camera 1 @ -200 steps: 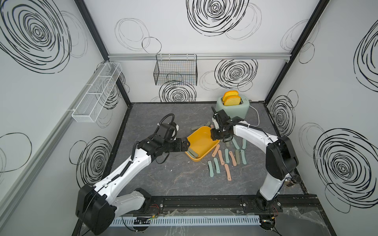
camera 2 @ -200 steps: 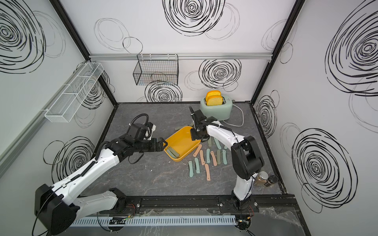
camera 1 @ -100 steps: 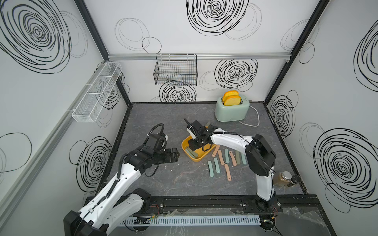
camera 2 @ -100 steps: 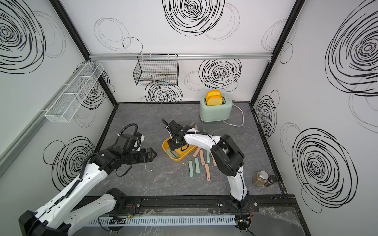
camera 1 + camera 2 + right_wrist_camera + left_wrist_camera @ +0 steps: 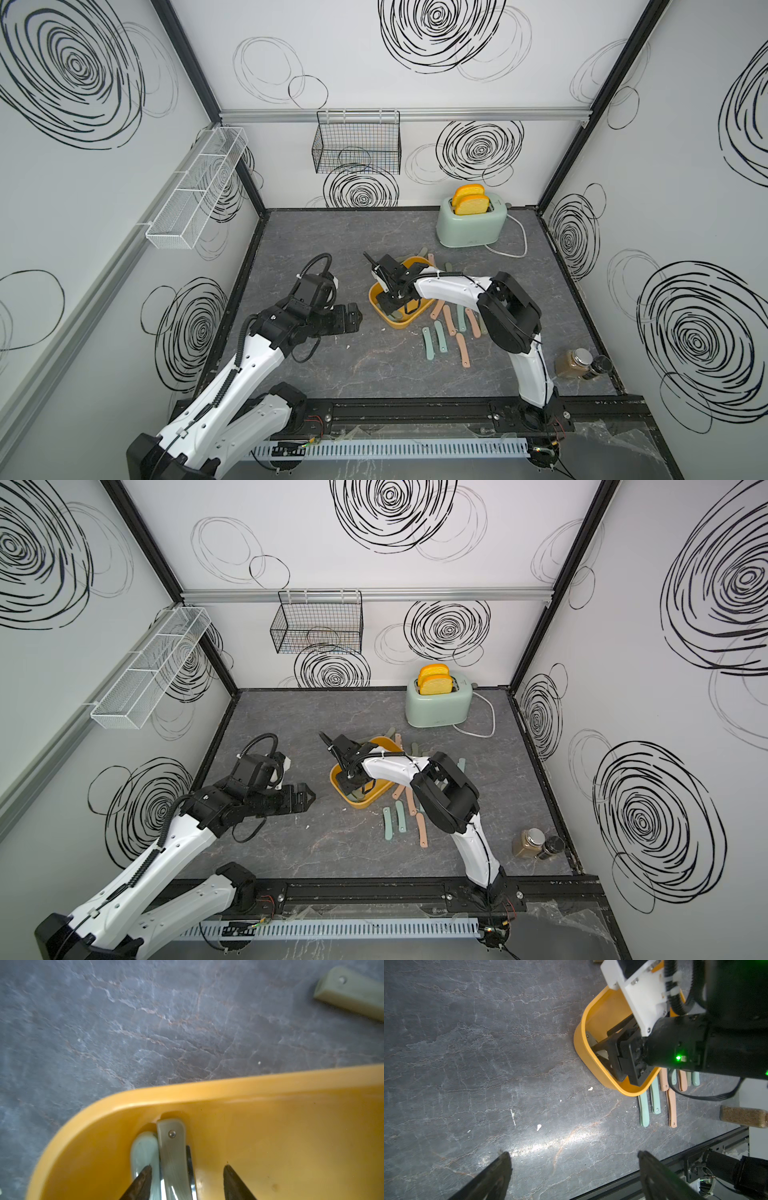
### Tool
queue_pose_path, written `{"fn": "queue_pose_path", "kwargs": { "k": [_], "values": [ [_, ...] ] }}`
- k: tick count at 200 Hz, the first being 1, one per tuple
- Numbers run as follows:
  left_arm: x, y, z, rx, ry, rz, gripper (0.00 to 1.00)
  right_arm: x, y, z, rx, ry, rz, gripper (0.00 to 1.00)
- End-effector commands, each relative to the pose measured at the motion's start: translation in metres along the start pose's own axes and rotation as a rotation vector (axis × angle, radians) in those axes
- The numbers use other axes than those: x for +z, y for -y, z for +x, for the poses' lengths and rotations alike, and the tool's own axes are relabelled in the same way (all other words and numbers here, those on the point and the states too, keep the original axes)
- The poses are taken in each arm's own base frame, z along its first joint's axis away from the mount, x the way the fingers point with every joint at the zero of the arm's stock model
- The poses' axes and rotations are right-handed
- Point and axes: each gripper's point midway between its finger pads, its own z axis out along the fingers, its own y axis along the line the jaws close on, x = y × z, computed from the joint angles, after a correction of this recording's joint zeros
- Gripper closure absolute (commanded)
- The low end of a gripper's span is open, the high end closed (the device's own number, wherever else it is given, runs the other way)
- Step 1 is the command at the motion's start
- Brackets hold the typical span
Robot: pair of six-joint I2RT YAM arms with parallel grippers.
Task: Take the fruit knife out of the storage box
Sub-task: Pick up the fruit knife from the storage box.
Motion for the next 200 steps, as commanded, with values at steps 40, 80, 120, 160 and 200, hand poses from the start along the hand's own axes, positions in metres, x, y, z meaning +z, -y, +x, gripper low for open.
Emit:
{"fn": "queue_pose_path", "kwargs": {
  "k": [40,80,120,160,200],
  "values": [
    [-0.002,-0.01,-0.002,-0.007,0.008,-0.029,0.02,0.02,0.012,0.016,-0.023,-0.076,0.076,0.6],
    [-0.001,-0.009,-0.002,-0.008,0.011,-0.02,0.02,0.021,0.022,0.014,-0.005,-0.088,0.116,0.72],
    [0.0,-0.007,-0.004,-0.014,0.016,-0.004,0.02,0.01,0.032,0.0,0.032,-0.073,0.106,0.75],
    [0.001,0.001,-0.017,-0.008,0.036,0.009,0.02,-0.011,0.044,-0.022,0.08,-0.042,0.088,0.76],
    [0.011,0.01,-0.034,-0.007,0.036,0.016,0.02,-0.031,0.055,-0.037,0.113,-0.017,0.086,0.76]
  ]
}}
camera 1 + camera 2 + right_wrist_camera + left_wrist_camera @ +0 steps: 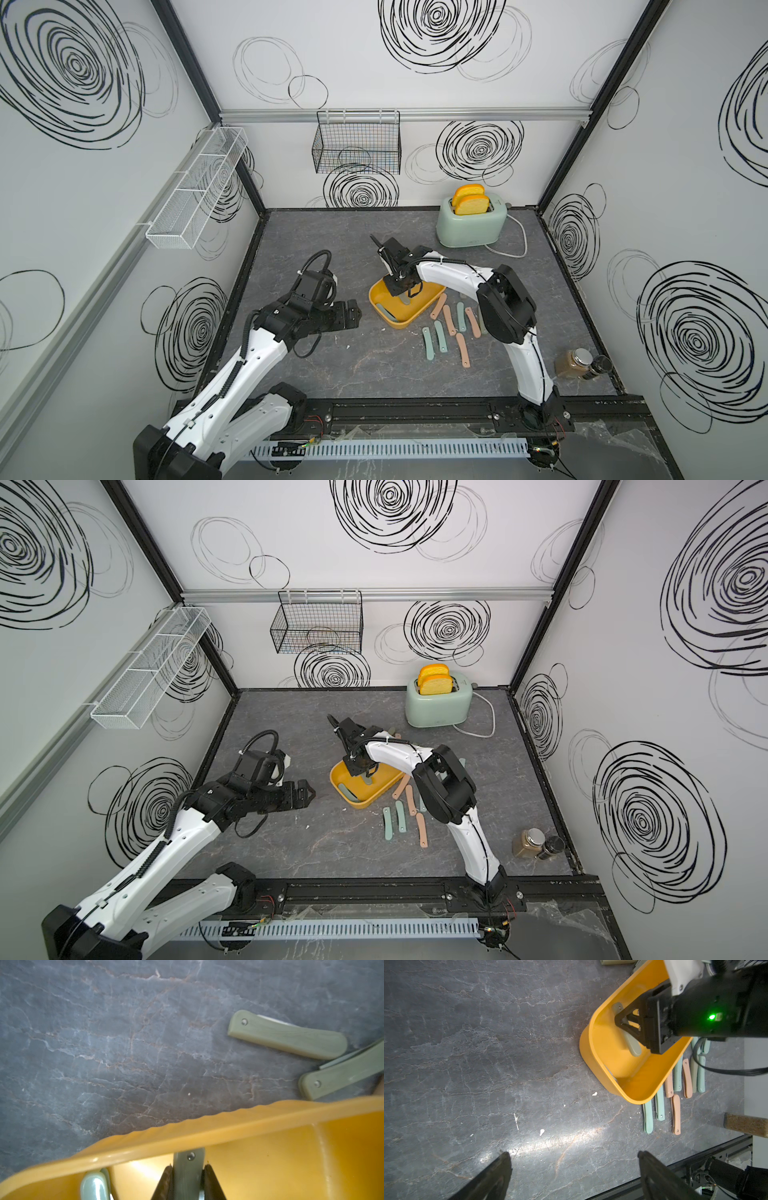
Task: Take the fruit knife out of the storage box
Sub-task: Pick up the fruit knife from the storage box, then place the fruit knife at the center of the board.
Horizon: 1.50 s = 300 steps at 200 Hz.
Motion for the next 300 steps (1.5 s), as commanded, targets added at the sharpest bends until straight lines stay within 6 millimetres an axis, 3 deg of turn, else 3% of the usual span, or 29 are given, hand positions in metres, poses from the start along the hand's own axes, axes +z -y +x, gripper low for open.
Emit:
{"fn": "queue_pose_path", "kwargs": {
  "k": [1,62,110,133,176,217,265,300],
  "values": [
    [0.0,0.014,-0.024,0.014,0.049,0.034,0.02,-0.018,0.006,-0.003,0.025,-0.012,-0.005,0.76],
    [0.016,0.042,-0.038,0.053,0.033,0.072,0.02,-0.034,0.019,-0.001,0.097,-0.021,-0.036,0.77],
    [0.02,0.081,-0.042,0.125,0.044,0.13,0.02,-0.069,0.038,-0.004,0.168,0.017,-0.031,0.77],
    [0.024,0.101,-0.039,0.163,0.041,0.168,0.02,-0.083,0.053,0.004,0.207,0.024,-0.012,0.77],
    [0.035,0.138,-0.028,0.226,0.016,0.23,0.02,-0.098,0.101,0.04,0.325,0.013,0.037,0.76],
    [0.05,0.172,-0.02,0.287,-0.019,0.277,0.02,-0.1,0.168,0.077,0.474,-0.018,0.099,0.75],
    [0.063,0.198,-0.02,0.333,-0.044,0.313,0.02,-0.085,0.235,0.111,0.581,-0.079,0.206,0.76],
    [0.07,0.209,-0.018,0.357,-0.062,0.319,0.02,-0.067,0.261,0.122,0.609,-0.111,0.234,0.76]
  ]
}}
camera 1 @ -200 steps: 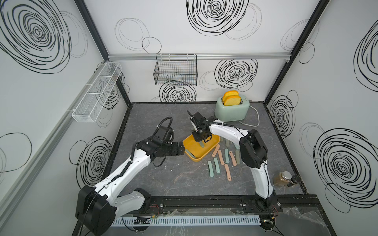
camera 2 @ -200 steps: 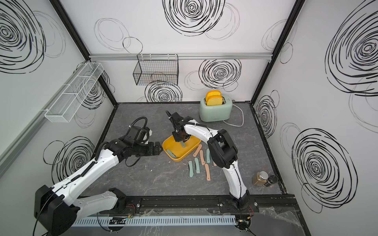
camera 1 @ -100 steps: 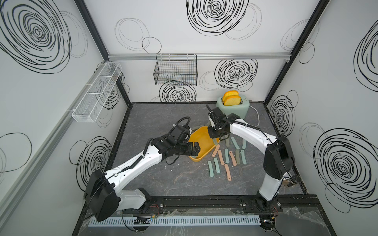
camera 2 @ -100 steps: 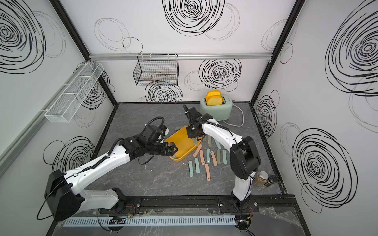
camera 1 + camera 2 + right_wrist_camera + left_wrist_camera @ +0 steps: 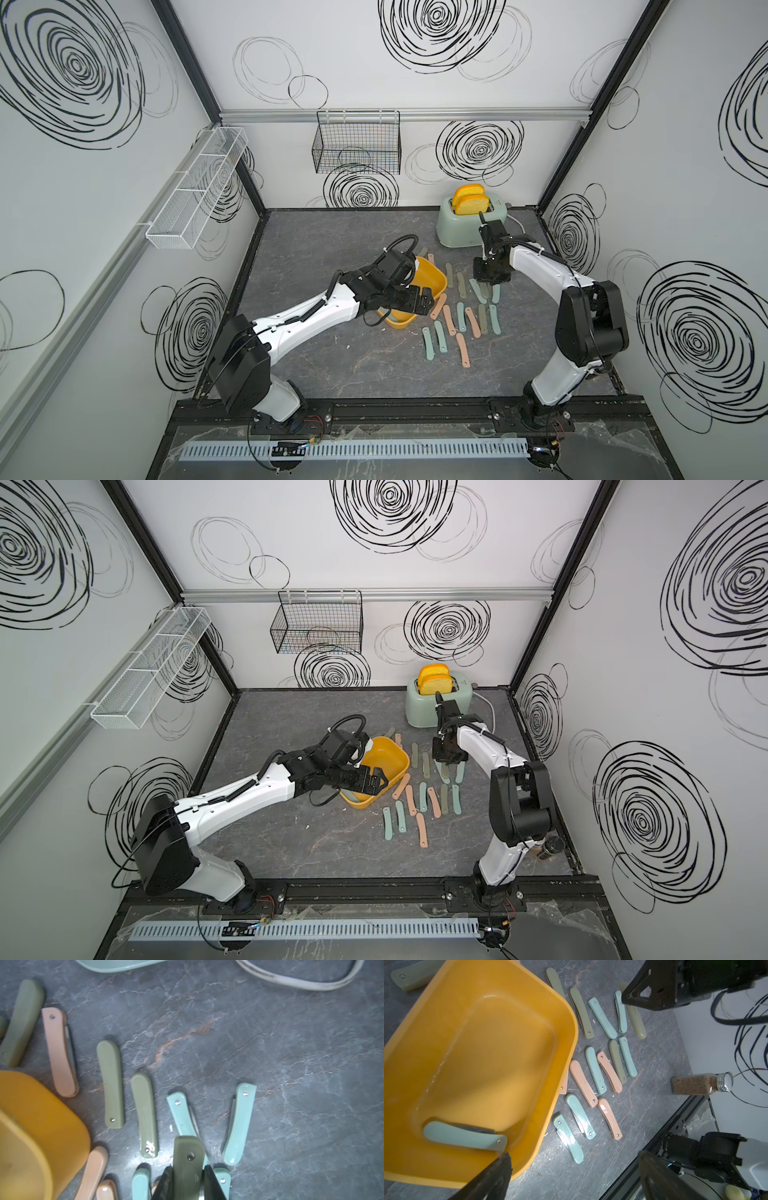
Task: Take the fruit knife out of the storage box
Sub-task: Place the fruit knife at the center of the board.
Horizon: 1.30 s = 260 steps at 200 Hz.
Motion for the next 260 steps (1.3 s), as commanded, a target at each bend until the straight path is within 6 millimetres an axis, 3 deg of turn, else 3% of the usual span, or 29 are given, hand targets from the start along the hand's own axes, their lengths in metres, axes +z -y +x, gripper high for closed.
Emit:
{"fn": "queue_pose_path", "kwargs": {
  "k": [1,73,100,171,197,217,260],
  "values": [
    [0.002,0.017,-0.014,0.038,0.029,0.041,0.02,0.019,0.013,-0.002,-0.01,-0.019,0.036,0.76],
    [0.004,0.016,-0.011,0.041,0.018,0.038,0.02,0.059,0.031,-0.013,-0.01,-0.063,0.084,0.75],
    [0.005,0.015,-0.011,0.042,0.017,0.036,0.02,0.063,0.034,-0.019,-0.006,-0.057,0.092,0.69],
    [0.004,0.007,-0.014,0.046,0.016,0.016,0.02,0.066,0.029,-0.031,0.004,-0.049,0.073,0.68],
    [-0.003,-0.016,-0.025,0.009,0.041,-0.019,0.02,0.042,0.019,-0.038,0.021,-0.006,0.025,0.63],
    [-0.011,-0.046,-0.037,-0.058,0.085,-0.077,0.02,0.02,0.002,-0.035,0.016,0.017,-0.026,0.63],
    [-0.028,-0.12,-0.065,-0.241,0.2,-0.19,0.03,0.001,-0.053,0.013,-0.016,-0.044,-0.156,0.75]
  ]
}}
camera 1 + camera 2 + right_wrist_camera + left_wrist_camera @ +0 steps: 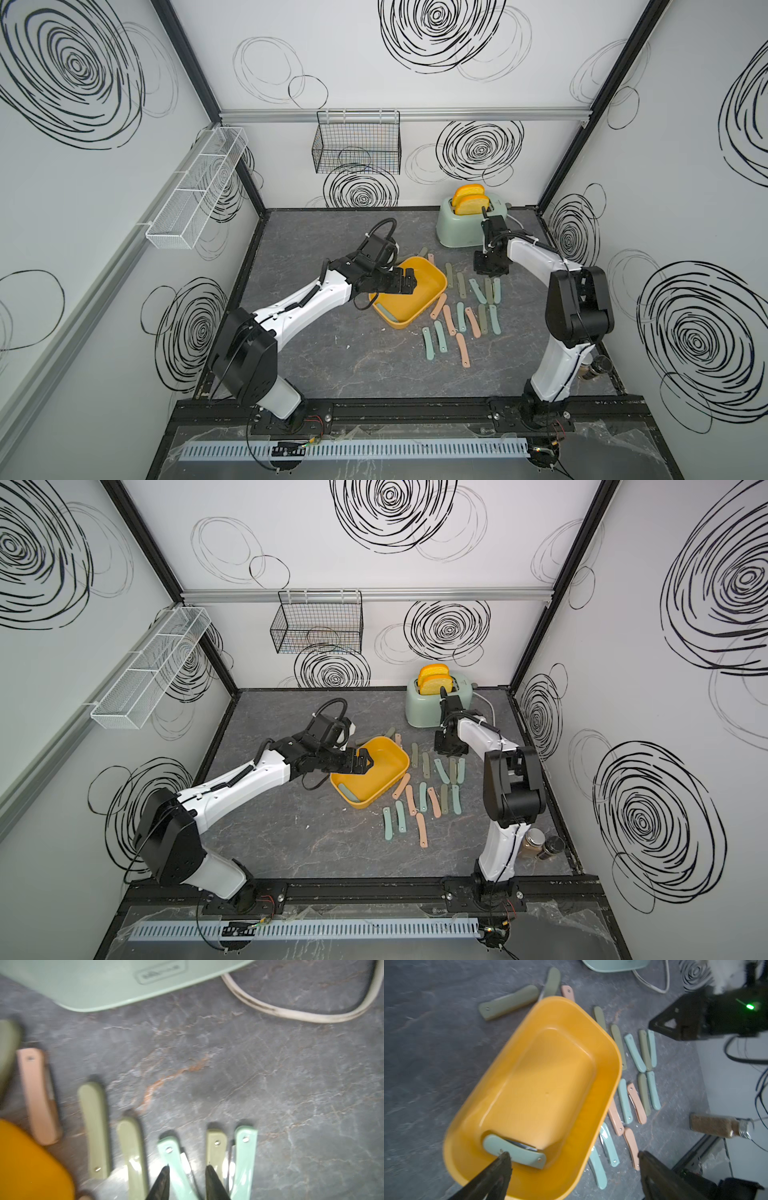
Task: Take the fruit knife out of the storage box
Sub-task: Place the fruit knife at the center of the board, then adjust the storage box at the center of the board.
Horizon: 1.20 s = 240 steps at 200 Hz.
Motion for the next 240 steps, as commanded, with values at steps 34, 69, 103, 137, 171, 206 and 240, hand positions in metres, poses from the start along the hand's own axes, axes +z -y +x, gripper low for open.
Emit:
{"fn": "queue_pose_path", "kwargs": {
  "k": [34,69,103,137,171,206,240],
  "values": [
    [-0.004,-0.079,-0.037,-0.195,0.14,-0.122,0.23,-0.017,-0.075,0.084,-0.03,-0.135,-0.145,0.86],
    [0.019,-0.1,-0.027,-0.245,0.083,-0.121,0.9,-0.016,-0.092,0.099,-0.043,-0.164,-0.152,0.9],
    [0.034,-0.096,-0.006,-0.228,0.007,-0.098,1.0,-0.013,-0.106,0.091,-0.045,-0.164,-0.18,0.9],
    [0.036,-0.093,0.024,-0.194,-0.033,-0.107,0.99,-0.002,-0.124,0.084,-0.082,-0.178,-0.198,0.91],
    [0.027,-0.097,0.048,-0.191,-0.049,-0.115,0.93,0.006,-0.147,0.074,-0.115,-0.181,-0.238,0.91],
    [0.005,-0.101,0.055,-0.187,-0.019,-0.13,0.9,0.009,-0.178,0.06,-0.167,-0.177,-0.275,0.91],
    [-0.013,-0.104,0.056,-0.192,0.01,-0.128,0.88,0.01,-0.192,0.044,-0.188,-0.165,-0.27,0.91]
  ]
}}
